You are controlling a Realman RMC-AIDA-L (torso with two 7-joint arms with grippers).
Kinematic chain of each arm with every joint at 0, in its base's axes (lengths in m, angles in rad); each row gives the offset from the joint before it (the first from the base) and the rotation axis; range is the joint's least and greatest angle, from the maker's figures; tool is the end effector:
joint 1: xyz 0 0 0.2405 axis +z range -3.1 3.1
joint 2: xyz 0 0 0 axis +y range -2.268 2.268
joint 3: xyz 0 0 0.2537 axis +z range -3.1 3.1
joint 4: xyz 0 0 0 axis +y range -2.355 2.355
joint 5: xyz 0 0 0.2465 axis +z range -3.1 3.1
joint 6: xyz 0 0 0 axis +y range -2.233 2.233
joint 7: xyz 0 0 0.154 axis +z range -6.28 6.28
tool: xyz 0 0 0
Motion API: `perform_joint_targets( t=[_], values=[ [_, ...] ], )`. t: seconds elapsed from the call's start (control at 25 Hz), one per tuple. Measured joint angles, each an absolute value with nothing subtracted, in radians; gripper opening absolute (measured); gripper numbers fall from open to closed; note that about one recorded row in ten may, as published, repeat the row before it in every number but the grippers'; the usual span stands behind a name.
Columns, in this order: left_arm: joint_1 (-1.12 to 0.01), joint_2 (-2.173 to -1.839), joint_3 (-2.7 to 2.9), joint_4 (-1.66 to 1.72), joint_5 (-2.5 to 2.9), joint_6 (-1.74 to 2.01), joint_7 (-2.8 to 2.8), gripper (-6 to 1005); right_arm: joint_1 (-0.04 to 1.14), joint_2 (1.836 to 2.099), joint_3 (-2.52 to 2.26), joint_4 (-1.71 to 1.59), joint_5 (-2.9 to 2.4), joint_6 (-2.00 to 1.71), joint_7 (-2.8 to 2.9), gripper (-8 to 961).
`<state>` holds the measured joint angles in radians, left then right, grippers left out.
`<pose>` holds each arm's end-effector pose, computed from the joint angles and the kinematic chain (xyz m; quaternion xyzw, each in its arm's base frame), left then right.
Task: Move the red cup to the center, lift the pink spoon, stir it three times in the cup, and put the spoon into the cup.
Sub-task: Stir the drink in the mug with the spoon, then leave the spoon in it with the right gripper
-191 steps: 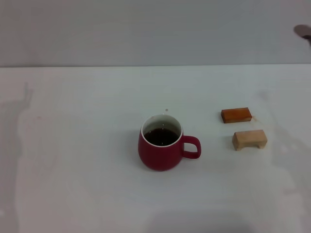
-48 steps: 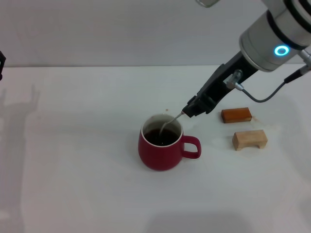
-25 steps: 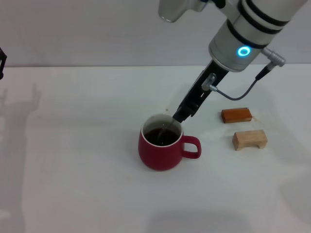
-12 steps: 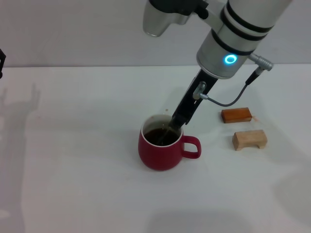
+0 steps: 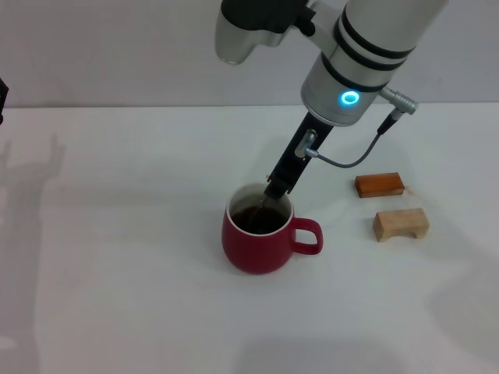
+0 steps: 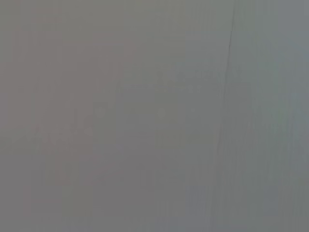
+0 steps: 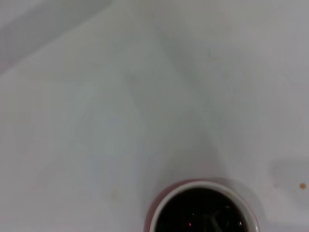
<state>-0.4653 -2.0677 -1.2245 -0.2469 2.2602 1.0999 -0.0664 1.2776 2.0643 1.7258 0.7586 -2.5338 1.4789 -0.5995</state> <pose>-0.3581 0.3905 0.0227 -0.5557 -0.2780 -0.3263 0.7123 0.0287 0.4423 -0.0746 -0.9467 0.1903 -0.2370 0.1070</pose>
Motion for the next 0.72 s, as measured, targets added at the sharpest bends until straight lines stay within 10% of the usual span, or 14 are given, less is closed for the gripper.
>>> perform_joint_targets(
  t=[0.72],
  values=[
    [-0.462, -2.071, -1.222, -0.250, 2.261, 1.104, -0.076, 818, 1.278, 2.070, 1.724, 0.793, -2.501, 1.576, -0.615, 157]
  ],
)
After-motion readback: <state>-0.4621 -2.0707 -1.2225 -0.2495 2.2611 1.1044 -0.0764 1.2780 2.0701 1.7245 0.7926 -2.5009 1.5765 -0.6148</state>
